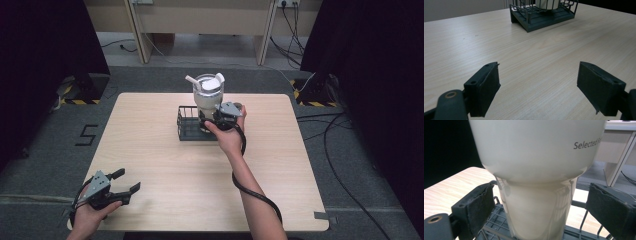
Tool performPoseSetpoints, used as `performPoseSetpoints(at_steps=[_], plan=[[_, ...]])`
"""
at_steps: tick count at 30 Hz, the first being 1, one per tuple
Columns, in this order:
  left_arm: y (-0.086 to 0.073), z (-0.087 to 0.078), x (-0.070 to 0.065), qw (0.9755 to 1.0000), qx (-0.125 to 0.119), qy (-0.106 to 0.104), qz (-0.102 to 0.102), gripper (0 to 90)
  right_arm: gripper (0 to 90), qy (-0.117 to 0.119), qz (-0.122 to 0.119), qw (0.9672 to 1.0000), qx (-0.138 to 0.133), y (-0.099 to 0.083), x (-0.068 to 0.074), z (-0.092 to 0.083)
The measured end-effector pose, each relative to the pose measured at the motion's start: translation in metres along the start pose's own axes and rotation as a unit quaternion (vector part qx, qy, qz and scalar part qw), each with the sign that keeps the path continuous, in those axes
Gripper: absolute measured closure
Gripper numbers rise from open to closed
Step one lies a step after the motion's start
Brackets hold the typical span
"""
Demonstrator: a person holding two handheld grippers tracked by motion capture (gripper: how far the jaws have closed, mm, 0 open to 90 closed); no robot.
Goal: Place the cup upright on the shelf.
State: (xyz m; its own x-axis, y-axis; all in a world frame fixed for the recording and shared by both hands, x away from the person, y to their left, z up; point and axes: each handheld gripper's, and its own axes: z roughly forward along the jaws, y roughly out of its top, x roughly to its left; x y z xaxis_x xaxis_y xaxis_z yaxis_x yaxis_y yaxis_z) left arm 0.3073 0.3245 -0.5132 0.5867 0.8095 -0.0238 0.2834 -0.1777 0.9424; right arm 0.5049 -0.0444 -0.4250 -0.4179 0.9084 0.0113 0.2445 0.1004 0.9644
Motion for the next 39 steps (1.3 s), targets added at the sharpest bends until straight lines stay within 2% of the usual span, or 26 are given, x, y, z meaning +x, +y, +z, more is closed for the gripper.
performPoseSetpoints(at_steps=[24, 39], plan=[[0.0, 0.0, 0.0, 1.0, 0.001, 0.001, -0.001, 17.3, 11.8, -0.003, 0.004, 1.0, 0.003, -0.006, -0.008, -0.027], [-0.001, 0.0, 0.0, 1.0, 0.002, 0.002, -0.002, 17.4, 13.4, -0.002, 0.005, 0.9999, 0.015, -0.016, -0.011, -0.042]])
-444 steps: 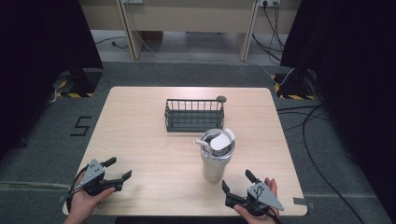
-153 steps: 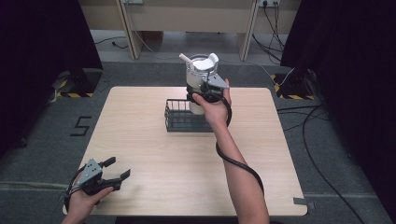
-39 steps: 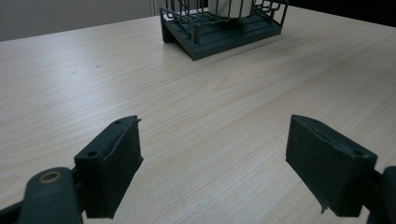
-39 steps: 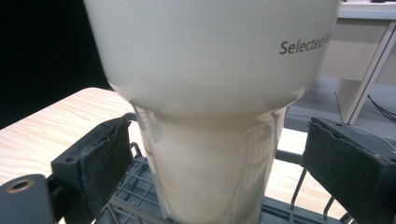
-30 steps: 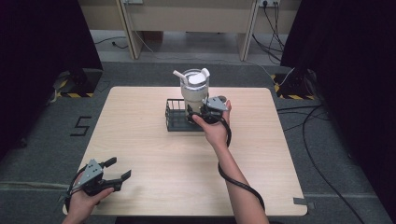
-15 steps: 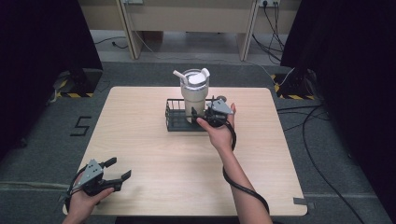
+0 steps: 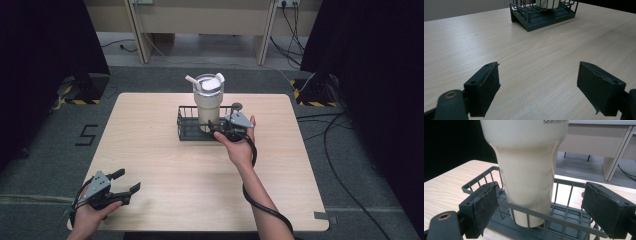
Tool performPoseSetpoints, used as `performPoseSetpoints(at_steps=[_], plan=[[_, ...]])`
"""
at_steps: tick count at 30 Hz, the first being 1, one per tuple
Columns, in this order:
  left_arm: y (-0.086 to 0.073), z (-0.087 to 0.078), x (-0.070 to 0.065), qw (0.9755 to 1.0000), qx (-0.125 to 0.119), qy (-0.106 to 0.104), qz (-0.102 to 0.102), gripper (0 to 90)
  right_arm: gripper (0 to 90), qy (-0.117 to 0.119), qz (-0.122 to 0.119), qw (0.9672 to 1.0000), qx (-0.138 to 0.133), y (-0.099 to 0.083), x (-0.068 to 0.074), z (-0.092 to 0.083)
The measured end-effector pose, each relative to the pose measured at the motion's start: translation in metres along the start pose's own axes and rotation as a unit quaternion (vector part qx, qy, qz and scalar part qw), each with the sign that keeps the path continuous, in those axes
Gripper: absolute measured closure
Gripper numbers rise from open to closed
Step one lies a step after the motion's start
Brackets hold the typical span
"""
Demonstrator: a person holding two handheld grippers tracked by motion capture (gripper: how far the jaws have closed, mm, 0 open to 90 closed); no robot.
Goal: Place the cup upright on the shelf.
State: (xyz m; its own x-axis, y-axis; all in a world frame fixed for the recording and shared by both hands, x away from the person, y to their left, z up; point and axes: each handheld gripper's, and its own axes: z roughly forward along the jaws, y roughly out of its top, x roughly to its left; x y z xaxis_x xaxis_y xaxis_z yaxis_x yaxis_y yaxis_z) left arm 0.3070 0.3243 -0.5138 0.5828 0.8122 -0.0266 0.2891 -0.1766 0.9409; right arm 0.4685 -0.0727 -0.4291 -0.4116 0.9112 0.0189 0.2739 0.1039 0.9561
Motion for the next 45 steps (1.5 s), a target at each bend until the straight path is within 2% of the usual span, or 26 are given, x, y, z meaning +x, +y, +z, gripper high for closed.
performPoseSetpoints(at_steps=[30, 45], plan=[[0.0, -0.001, 0.0, 1.0, 0.001, 0.002, 0.001, 17.4, 14.5, -0.009, -0.007, 0.9999, 0.008, -0.011, -0.006, -0.027], [0.0, -0.001, 0.0, 1.0, 0.002, 0.003, 0.001, 17.4, 14.7, -0.018, -0.006, 0.9997, 0.014, -0.022, -0.014, -0.041]])
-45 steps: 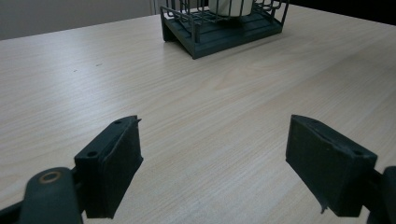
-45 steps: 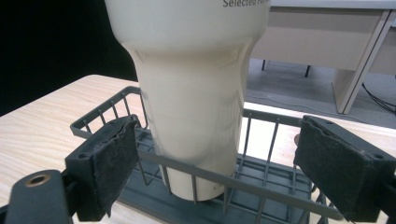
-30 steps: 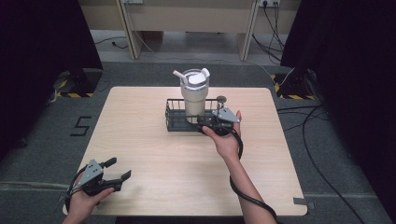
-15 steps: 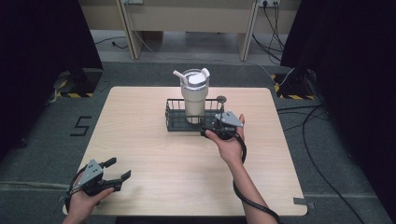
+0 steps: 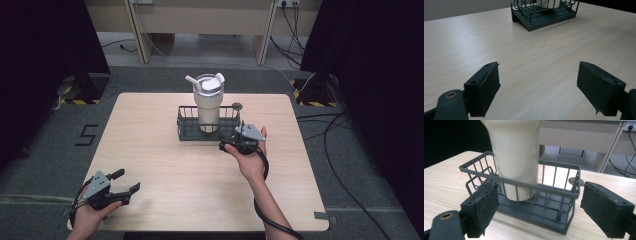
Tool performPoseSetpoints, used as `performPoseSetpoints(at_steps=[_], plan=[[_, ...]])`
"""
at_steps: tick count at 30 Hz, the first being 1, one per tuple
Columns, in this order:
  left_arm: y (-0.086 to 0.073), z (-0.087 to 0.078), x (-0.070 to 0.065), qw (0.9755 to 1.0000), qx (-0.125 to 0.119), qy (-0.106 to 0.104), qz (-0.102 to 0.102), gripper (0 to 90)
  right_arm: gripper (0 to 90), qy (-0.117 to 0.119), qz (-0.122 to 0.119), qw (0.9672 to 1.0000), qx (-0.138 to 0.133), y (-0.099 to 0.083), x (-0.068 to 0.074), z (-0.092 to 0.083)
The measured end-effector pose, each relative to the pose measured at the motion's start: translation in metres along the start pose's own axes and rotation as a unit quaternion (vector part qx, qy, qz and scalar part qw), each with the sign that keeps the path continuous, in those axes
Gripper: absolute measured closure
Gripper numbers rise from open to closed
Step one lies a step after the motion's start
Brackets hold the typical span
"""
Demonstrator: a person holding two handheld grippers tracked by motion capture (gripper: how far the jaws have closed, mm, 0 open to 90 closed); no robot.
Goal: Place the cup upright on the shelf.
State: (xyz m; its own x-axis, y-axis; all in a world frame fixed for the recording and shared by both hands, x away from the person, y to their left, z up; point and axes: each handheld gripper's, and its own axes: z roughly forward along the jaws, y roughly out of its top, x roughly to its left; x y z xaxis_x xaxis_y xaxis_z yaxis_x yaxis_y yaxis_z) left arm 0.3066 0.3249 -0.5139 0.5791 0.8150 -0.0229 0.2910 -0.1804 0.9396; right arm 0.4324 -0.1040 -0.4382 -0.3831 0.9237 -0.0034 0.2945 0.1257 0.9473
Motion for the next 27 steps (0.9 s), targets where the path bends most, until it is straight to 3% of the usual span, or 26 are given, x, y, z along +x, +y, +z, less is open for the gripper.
performPoseSetpoints(at_steps=[27], plan=[[0.0, 0.0, 0.0, 1.0, 0.0, 0.003, -0.002, 17.5, 14.8, -0.018, 0.011, 0.9997, 0.014, -0.028, -0.015, -0.029]])
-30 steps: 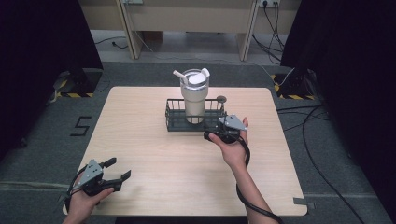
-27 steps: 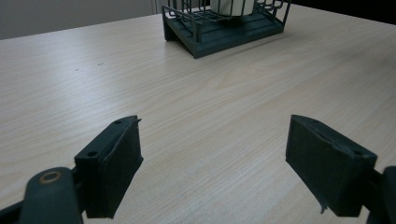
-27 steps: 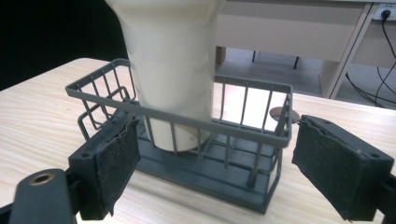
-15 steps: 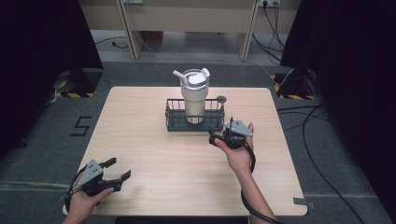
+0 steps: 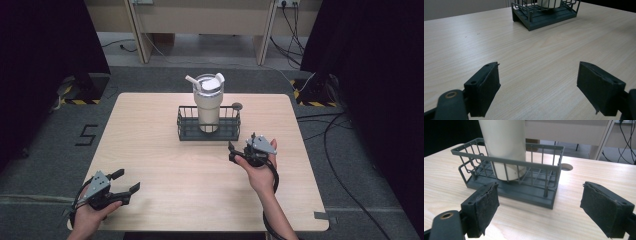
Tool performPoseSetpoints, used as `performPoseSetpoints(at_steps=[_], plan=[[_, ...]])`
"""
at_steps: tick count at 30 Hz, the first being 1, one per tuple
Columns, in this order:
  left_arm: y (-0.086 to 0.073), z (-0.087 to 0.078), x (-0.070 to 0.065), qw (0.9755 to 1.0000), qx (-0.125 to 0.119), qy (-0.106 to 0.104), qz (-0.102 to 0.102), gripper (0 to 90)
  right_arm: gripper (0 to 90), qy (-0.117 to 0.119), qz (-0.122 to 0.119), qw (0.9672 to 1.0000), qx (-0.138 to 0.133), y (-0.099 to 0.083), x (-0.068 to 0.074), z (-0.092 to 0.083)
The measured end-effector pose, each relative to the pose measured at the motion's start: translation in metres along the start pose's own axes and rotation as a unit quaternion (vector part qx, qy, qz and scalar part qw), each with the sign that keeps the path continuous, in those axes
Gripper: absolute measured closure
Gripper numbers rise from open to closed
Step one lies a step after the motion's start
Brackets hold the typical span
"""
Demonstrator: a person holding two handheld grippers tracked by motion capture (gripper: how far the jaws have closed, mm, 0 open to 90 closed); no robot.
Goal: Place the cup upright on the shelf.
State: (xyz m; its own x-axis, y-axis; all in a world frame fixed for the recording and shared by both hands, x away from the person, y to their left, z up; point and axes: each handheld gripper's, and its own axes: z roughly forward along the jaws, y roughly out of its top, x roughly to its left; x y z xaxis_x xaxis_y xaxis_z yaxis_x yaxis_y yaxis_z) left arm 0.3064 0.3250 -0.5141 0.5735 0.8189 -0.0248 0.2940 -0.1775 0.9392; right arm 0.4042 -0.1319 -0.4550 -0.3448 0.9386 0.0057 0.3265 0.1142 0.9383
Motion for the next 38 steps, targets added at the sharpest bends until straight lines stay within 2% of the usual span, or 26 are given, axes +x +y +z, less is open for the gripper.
performPoseSetpoints(at_steps=[22, 38], plan=[[0.0, 0.0, 0.0, 1.0, 0.001, 0.001, 0.0, 17.7, 15.0, -0.014, 0.011, 0.9998, 0.011, -0.031, -0.01, -0.019], [0.001, 0.001, -0.001, 1.0, -0.002, -0.005, 0.003, 18.2, 15.3, -0.013, 0.004, 0.9999, 0.006, -0.034, -0.007, -0.023]])
